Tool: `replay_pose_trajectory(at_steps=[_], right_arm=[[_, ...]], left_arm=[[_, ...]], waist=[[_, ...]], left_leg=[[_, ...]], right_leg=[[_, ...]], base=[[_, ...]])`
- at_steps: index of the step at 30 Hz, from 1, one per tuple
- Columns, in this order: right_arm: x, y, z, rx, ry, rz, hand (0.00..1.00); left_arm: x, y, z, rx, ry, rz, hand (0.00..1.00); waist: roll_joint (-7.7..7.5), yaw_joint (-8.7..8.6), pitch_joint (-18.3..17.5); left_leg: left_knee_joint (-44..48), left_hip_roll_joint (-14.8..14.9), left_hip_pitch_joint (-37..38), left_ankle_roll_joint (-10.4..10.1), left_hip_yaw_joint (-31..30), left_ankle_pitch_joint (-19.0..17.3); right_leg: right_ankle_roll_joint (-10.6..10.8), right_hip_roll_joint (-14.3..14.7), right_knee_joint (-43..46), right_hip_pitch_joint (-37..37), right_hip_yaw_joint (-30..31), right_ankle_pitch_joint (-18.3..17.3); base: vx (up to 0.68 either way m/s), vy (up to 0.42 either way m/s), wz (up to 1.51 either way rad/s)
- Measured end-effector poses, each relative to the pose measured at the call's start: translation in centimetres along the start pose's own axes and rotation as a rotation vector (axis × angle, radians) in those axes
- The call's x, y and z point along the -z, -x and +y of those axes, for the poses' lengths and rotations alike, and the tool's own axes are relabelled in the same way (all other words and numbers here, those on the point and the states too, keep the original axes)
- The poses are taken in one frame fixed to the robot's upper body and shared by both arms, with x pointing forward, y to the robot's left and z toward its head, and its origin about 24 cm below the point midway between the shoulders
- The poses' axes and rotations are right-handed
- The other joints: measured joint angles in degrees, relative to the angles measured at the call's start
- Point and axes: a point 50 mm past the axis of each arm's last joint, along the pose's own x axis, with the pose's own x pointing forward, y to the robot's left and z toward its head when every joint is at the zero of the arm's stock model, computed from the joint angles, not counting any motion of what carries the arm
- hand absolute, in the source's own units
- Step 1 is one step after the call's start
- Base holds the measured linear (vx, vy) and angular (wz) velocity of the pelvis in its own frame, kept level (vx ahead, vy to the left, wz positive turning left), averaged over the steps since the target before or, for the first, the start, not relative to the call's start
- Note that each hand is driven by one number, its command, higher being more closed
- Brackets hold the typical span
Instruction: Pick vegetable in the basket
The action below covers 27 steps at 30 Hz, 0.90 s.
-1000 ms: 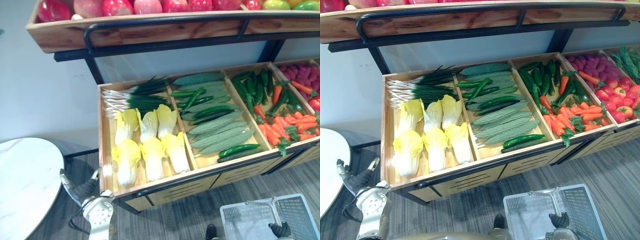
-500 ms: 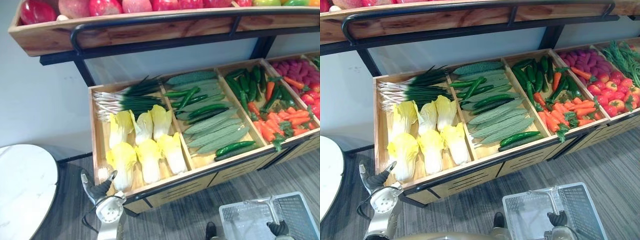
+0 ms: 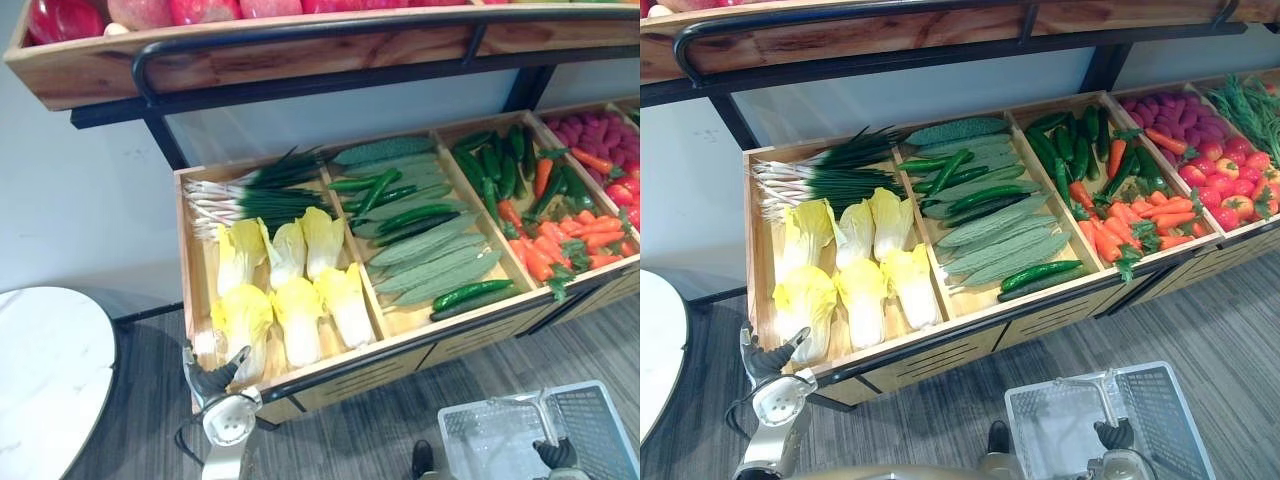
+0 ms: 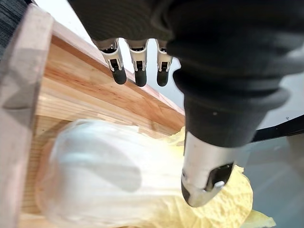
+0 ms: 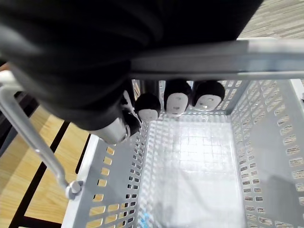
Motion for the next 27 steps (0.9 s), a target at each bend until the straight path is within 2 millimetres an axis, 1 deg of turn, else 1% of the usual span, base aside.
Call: replay_pose_trajectory(at_steps=[6,7,10,12,14,15,16,17,19,22,23,24,27], right_arm=[[-0.4,-0.1,-0.1,0.016,-0.004,-0.012,1.0],[-0.4,-0.1,-0.1,0.018,-0.004,-0.011,1.0],[-0.5,-0.2,-0.2,0.025,-0.001,-0.013,1.0],[-0.6,-0.2,-0.3,0.025,0.006,-0.019,1.0],[-0.8,-0.2,-0.1,0.017,0.015,-0.03,1.0],[-1.1,-0.3,0.0,0.011,0.021,-0.044,1.0],[-1.5,-0.3,0.1,0.011,0.019,-0.056,1.0],[-1.6,-0.4,0.0,0.012,0.018,-0.06,1.0],[-2.0,-0.5,-0.1,0.015,0.014,-0.071,1.0],[-2.3,-0.7,-0.7,0.028,0.009,-0.085,1.0],[-2.4,-0.8,-0.8,0.028,0.014,-0.093,1.0],[-2.6,-0.8,-0.7,0.024,0.025,-0.104,1.0],[-3.1,-0.8,-0.4,0.01,0.042,-0.134,1.0]], left_arm=[[0.1,-0.1,-0.2,-0.017,-0.014,0.003,0.0],[0.1,-0.1,-0.2,-0.018,-0.015,0.005,0.0],[0.3,-0.2,-0.6,-0.024,-0.041,0.009,0.0],[0.6,-0.4,-0.8,-0.012,-0.088,0.01,0.0],[1.7,-0.7,-0.9,0.007,-0.154,0.075,0.0],[1.9,-0.8,-0.9,0.017,-0.191,0.076,0.0],[1.8,-1.2,-1.0,0.027,-0.226,0.069,0.0],[1.6,-1.6,-1.2,0.029,-0.241,0.072,0.0],[1.5,-1.7,-1.3,0.0,-0.258,0.073,0.0],[1.9,-1.7,-1.4,-0.009,-0.292,0.092,0.0],[2.0,-1.8,-1.5,-0.012,-0.301,0.097,0.0],[2.0,-1.9,-1.6,-0.018,-0.32,0.099,1.0],[2.1,-2.3,-1.4,-0.025,-0.365,0.093,1.0]], waist=[[0.5,0.05,0.9],[0.32,0.05,1.1],[0.67,0.02,1.6],[0.94,0.01,1.7],[0.78,-0.15,1.8],[0.56,-0.1,2.0],[0.71,-0.24,2.5],[0.38,-0.42,3.2],[0.72,-0.67,3.6],[1.92,-1.31,4.3],[2.11,-1.38,4.4],[2.17,-1.42,4.4],[1.89,-1.34,4.6]], left_leg=[[0.0,0.0,-0.1,-0.1,1.1,-0.1],[0.0,0.0,-0.1,-0.1,1.1,-0.1],[0.0,0.2,-0.1,-0.1,1.3,-0.1],[0.1,0.3,0.0,-0.2,1.4,-0.1],[0.2,0.6,-0.1,-0.5,1.8,-0.3],[0.3,0.8,-0.1,-0.7,2.7,-0.5],[0.4,0.9,0.0,-0.8,3.1,-0.6],[0.5,1.0,-0.1,-0.8,3.3,-0.6],[0.4,1.1,-0.1,-0.8,4.1,-0.6],[0.3,1.2,0.0,-0.9,4.4,-0.6],[0.3,1.2,0.1,-0.9,4.5,-0.6],[0.3,1.3,0.2,-0.9,4.7,-0.7],[0.5,1.7,0.6,-1.2,5.5,-0.8]], right_leg=[[0.0,0.2,0.0,-1.0,1.2,0.0],[0.0,0.2,0.0,-1.0,1.2,0.0],[0.0,0.4,0.0,-1.0,1.5,0.0],[0.0,0.5,0.0,-1.1,1.8,0.0],[0.0,0.8,0.0,-1.4,2.0,0.0],[-0.2,1.1,0.0,-1.9,2.6,0.2],[-0.1,1.3,0.0,-2.1,3.4,0.2],[-0.1,1.4,0.0,-2.2,3.5,0.3],[-0.2,1.6,0.0,-2.8,4.1,0.4],[-0.2,1.9,0.0,-3.0,4.7,0.8],[-0.2,1.9,0.0,-3.1,4.9,0.8],[-0.3,2.1,0.0,-3.1,5.1,0.9],[-0.4,2.5,-0.1,-3.1,5.6,1.0]], base=[[-0.02,-0.015,-0.09],[-0.01,-0.022,-0.04],[0.0,-0.006,-0.01],[-0.02,-0.025,-0.05],[-0.02,-0.025,-0.15],[-0.01,-0.028,-0.28],[-0.01,-0.033,-0.27],[0.0,-0.02,-0.16],[0.0,-0.022,-0.16],[0.01,-0.019,-0.09],[-0.02,-0.026,-0.1],[-0.03,-0.025,-0.1],[-0.07,-0.048,-0.16]])
